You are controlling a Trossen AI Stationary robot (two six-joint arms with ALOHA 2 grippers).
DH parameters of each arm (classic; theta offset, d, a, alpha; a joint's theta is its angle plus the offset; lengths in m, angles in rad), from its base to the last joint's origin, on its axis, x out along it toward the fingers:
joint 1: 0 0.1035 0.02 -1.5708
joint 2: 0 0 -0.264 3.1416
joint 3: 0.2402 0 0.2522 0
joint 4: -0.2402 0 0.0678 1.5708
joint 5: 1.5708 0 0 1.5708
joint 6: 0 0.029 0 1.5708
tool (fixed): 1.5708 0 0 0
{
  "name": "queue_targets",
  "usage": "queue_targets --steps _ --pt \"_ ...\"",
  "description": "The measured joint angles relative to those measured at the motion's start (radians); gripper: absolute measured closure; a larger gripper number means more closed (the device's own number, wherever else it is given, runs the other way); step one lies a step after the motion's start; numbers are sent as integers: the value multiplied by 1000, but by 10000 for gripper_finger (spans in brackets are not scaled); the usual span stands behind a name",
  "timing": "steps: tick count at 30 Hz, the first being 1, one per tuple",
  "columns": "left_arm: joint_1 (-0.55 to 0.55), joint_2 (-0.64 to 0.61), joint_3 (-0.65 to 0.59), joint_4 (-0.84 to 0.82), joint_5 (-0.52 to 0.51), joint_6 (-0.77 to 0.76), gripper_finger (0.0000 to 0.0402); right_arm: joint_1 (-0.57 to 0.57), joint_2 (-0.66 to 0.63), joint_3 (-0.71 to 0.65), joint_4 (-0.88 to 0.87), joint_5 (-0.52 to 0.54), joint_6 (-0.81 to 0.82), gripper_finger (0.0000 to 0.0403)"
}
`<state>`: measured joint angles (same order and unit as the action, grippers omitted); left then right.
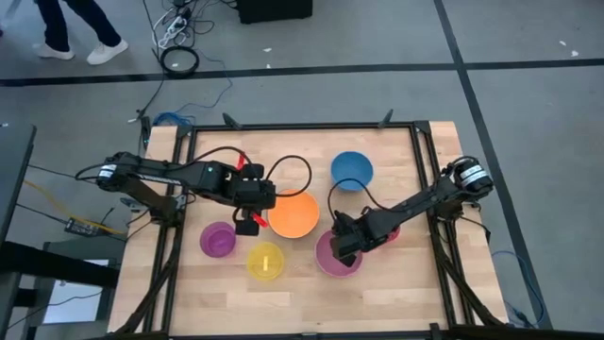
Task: Nest bowls inside each other
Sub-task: Stack the pink bowl on top of the orange bowl
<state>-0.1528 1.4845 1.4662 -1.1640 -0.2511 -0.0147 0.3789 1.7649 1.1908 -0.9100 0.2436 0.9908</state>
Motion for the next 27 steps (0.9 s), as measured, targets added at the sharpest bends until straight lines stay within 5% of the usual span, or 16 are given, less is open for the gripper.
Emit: queue_targets --steps 2,6,15,19,27 --pt "0 0 0 1 -4 2 280 -8 -7 0 1 0 -23 379" --pt "0 0 0 1 -13 8 280 -30 -57 16 -20 26 -68 399" --pt "0 0 0 41 -35 16 280 -134 -144 124 52 138 -233 402" --pt "0 0 0 69 -70 14 280 -238 -130 128 268 112 -383 402" --pt "-4 -47 0 10 -126 -66 280 -368 -130 127 392 41 -479 395"
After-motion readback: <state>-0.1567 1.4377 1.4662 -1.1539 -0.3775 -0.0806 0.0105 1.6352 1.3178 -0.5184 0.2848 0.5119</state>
